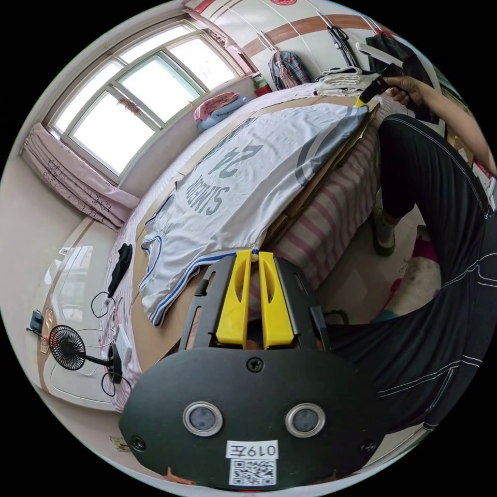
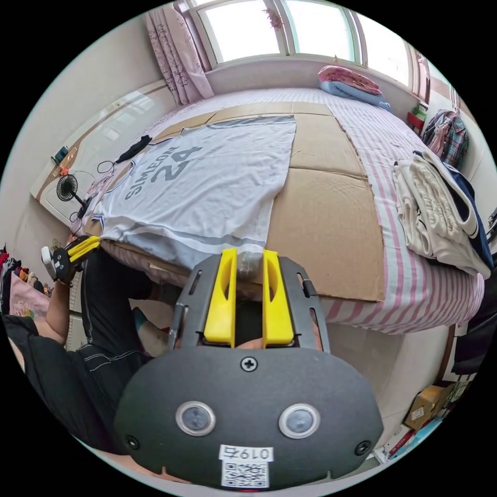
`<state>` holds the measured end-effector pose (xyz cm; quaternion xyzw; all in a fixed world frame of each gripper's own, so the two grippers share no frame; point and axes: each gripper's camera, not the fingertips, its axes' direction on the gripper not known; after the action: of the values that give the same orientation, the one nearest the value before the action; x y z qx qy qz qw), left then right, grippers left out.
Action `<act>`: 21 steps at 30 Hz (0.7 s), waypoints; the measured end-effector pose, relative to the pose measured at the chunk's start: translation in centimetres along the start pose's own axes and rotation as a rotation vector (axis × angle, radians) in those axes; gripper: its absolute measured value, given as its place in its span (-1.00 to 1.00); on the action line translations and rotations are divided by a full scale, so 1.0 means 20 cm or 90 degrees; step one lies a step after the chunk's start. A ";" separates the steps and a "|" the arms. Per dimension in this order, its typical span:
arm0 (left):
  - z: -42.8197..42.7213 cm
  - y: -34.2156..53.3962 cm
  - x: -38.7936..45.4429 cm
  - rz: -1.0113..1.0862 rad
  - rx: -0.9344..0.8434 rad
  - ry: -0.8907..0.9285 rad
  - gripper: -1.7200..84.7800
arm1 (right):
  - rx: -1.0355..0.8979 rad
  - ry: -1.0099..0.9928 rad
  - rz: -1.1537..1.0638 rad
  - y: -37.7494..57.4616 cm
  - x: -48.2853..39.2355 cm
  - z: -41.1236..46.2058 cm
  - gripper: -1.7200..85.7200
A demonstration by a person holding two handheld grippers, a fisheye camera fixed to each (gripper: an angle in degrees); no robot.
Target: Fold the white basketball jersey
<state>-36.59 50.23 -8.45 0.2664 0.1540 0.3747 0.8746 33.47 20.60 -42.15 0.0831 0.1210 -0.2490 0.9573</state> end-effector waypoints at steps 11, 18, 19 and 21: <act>0.00 -0.07 -0.04 0.004 -0.005 -0.003 -0.93 | 0.051 -0.156 0.004 -0.11 0.20 -0.19 -0.98; 0.02 -0.11 -0.02 0.023 -0.021 -0.013 -0.93 | -0.077 -0.001 -0.151 -0.24 -0.03 -0.26 -0.97; 0.03 -0.13 -0.02 0.023 -0.023 -0.011 -0.93 | -0.110 0.010 -0.169 -0.25 -0.06 -0.20 -0.96; 0.04 -0.14 -0.03 0.023 -0.025 -0.009 -0.93 | -0.119 -0.016 -0.201 -0.24 -0.07 -0.15 -0.92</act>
<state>-35.01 47.94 -9.47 0.2548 0.1353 0.3915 0.8738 29.26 17.81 -45.07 -0.0292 0.1434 -0.3849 0.9113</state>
